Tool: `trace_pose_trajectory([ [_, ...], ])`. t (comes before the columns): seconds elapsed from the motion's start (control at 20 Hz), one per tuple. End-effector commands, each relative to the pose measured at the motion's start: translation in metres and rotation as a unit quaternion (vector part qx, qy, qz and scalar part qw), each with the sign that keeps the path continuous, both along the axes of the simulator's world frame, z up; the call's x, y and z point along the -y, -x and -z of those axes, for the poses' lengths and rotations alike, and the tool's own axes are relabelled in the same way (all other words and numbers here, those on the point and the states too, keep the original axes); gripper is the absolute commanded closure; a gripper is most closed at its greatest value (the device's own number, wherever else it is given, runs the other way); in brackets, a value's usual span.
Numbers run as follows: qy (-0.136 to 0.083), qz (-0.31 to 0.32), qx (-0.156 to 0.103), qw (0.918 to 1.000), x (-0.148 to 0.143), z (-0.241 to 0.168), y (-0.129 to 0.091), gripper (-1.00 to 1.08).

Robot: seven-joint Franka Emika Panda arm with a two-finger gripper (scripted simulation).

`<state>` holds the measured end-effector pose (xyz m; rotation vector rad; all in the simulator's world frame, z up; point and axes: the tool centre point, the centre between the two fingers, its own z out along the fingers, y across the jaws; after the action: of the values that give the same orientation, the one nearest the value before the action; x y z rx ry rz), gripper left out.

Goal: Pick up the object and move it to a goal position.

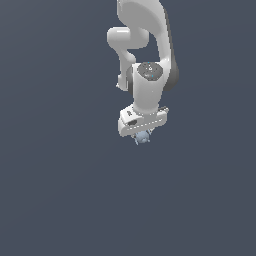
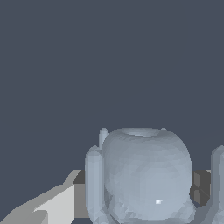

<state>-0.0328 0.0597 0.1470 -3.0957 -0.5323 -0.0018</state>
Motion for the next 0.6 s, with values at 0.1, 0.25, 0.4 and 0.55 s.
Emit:
trace_pose_trajectory([
  [0.1, 0.0, 0.0, 0.0, 1.0, 0.003, -0.047, -0.012, 1.08],
  [0.25, 0.0, 0.0, 0.0, 1.0, 0.004, -0.077, -0.02, 1.08],
  [0.4, 0.0, 0.0, 0.0, 1.0, 0.006, -0.107, -0.028, 1.08],
  [0.55, 0.0, 0.0, 0.0, 1.0, 0.008, -0.137, -0.036, 1.08],
])
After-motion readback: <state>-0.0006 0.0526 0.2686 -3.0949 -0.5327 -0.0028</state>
